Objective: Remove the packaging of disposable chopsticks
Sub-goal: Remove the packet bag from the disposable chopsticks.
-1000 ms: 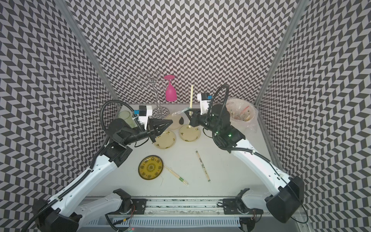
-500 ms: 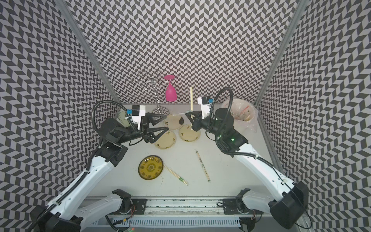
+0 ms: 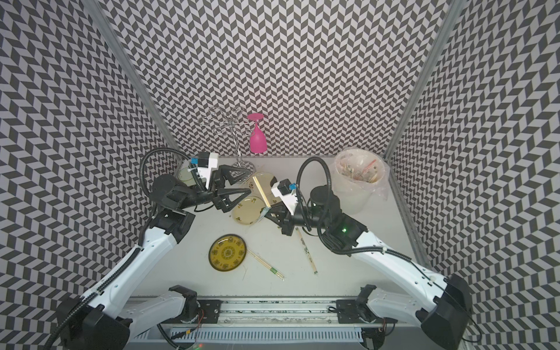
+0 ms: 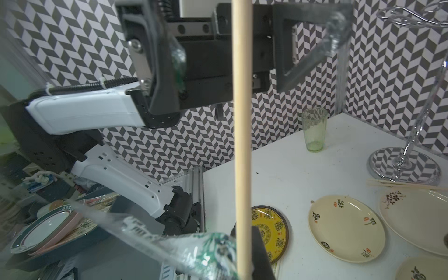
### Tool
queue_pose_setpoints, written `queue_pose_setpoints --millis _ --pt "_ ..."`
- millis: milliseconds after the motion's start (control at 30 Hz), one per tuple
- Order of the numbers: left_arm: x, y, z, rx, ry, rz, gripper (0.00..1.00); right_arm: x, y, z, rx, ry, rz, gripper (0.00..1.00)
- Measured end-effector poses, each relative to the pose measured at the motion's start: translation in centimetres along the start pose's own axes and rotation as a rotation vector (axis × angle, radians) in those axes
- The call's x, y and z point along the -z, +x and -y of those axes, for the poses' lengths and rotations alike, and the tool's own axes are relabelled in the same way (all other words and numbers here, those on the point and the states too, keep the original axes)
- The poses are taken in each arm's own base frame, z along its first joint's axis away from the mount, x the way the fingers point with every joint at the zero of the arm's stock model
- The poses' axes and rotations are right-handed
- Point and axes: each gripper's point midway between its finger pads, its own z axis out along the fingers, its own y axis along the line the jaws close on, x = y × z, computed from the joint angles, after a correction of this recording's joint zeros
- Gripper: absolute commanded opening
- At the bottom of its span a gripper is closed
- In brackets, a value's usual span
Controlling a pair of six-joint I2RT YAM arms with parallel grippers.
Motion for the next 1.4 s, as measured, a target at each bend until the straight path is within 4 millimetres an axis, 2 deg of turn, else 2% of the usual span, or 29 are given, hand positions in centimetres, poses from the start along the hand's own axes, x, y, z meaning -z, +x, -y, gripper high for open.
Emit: queue_pose_setpoints --millis 167,333,400,433,567,600,733,767,833,900,967,1067,1167,1333,1400 --pt "-0.3 0.3 0.6 0.013 0.03 -0.01 0.72 -0.9 0.1 -0.8 0.023 -0.034 -0.013 0.0" --pt "-0.4 0.4 1.1 0.012 0.052 -0.018 0.66 -1.4 0.1 -1.1 0.035 -0.051 -0.024 0.0" --pt "-0.5 0.6 1.4 0.015 0.067 -0.024 0.55 -1.6 0.0 -1.1 0.034 -0.053 -0.029 0.0" --pt "-0.6 0.6 1.7 0.015 0.079 -0.028 0.47 -1.7 0.1 -1.1 0.034 -0.053 -0.031 0.0" --pt "-0.9 0.8 2.5 0.012 0.115 -0.038 0.05 -1.9 0.4 -1.0 0.026 -0.052 -0.044 0.0" --pt "-0.9 0.9 2.7 0.01 0.121 -0.04 0.0 -2.0 0.5 -0.9 0.022 -0.049 -0.048 0.0" --pt "-0.9 1.0 2.9 0.028 0.13 -0.046 0.0 -2.1 0.6 -0.5 0.046 -0.028 -0.048 0.0" --pt "-0.9 0.9 2.9 0.029 0.127 -0.045 0.0 -2.1 0.6 -0.4 0.047 -0.025 -0.048 0.1" --pt "-0.9 0.8 2.7 0.026 0.115 -0.037 0.0 -2.1 0.5 -0.1 0.037 -0.008 -0.045 0.43" --pt "-0.8 0.5 2.5 0.02 0.1 -0.027 0.0 -2.0 0.5 0.1 0.037 0.009 -0.042 0.67" --pt "-0.4 0.0 2.2 0.009 0.079 -0.011 0.0 -1.9 0.6 0.2 0.038 0.015 -0.045 0.72" --pt "0.2 -0.9 1.9 -0.014 0.05 0.015 0.0 -1.8 0.8 0.4 0.042 0.031 -0.055 0.71" --pt "0.7 -1.5 1.6 -0.029 0.025 0.032 0.0 -1.5 1.6 0.7 0.046 0.055 -0.088 0.63" --pt "1.1 -1.9 1.2 -0.029 0.002 0.043 0.0 -0.5 3.2 1.0 0.051 0.089 -0.132 0.32" --pt "1.2 -2.0 1.3 -0.027 0.001 0.044 0.0 -0.3 3.6 1.2 0.053 0.103 -0.141 0.28"
